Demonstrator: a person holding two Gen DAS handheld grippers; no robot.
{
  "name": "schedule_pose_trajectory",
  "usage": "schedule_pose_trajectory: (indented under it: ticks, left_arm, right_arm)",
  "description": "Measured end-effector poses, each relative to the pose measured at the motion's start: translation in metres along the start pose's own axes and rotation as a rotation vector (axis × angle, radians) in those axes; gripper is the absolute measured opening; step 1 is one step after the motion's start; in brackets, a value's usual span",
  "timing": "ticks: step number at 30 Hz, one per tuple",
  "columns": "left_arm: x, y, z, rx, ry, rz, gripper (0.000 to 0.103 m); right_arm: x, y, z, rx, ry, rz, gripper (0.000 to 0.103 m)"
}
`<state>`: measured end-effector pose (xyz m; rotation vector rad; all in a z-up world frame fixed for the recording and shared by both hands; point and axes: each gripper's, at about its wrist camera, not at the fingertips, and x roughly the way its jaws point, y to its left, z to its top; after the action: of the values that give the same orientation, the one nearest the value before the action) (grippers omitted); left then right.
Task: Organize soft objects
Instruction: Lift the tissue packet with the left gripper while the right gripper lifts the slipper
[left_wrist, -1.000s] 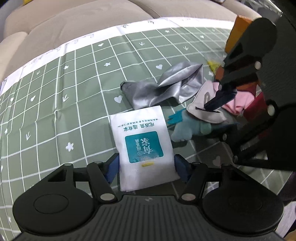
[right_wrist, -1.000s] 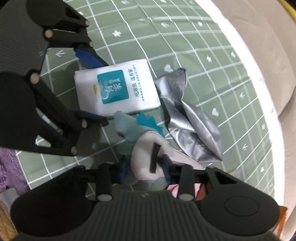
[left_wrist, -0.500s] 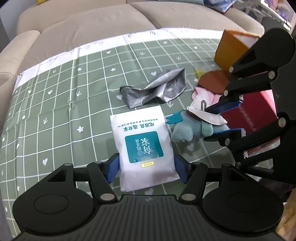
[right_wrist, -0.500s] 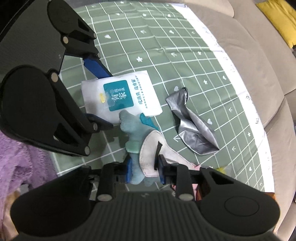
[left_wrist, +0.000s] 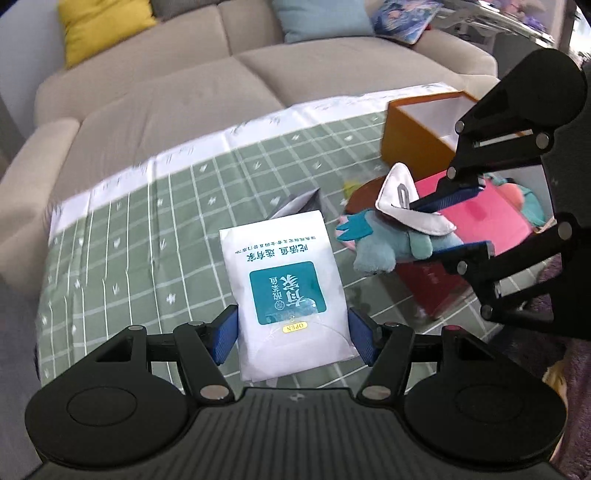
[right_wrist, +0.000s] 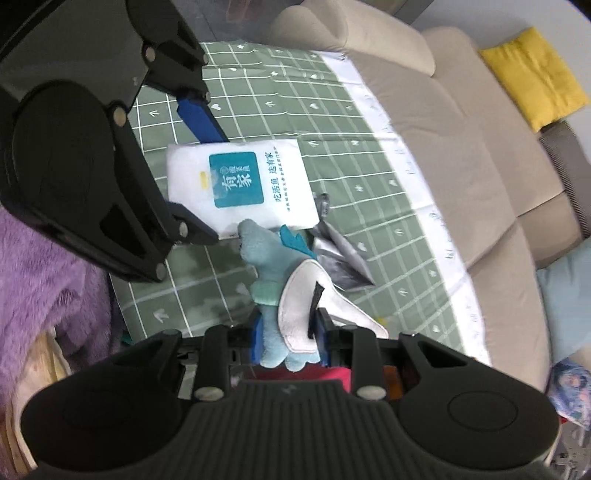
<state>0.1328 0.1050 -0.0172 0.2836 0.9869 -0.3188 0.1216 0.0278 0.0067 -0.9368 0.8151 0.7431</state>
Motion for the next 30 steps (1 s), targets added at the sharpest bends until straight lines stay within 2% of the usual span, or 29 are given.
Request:
schedule_pose_trajectory:
  ticks: [10, 20, 24, 30]
  left_arm:
    - [-0.037, -0.052, 0.028, 0.126, -0.063, -0.008, 0.073]
    - [-0.037, -0.112, 0.060, 0.239, -0.092, -0.058, 0.073]
    - [-0.028, -0.135, 0.074, 0.284, -0.093, -0.088, 0.073]
    - [-0.017, -0.176, 0.105, 0.366, -0.118, -0.146, 0.073]
  right_arm:
    - [-0.045, -0.019, -0.058, 0.019, 0.013, -0.100, 0.027]
    - [-0.059, -0.039, -0.123, 0.097, 0.065, -0.137, 0.027]
    - [-0.061, -0.051, -0.149, 0.121, 0.094, -0.140, 0.027]
    - [-0.071, -0.086, -0.182, 0.149, 0.096, -0.072, 0.027]
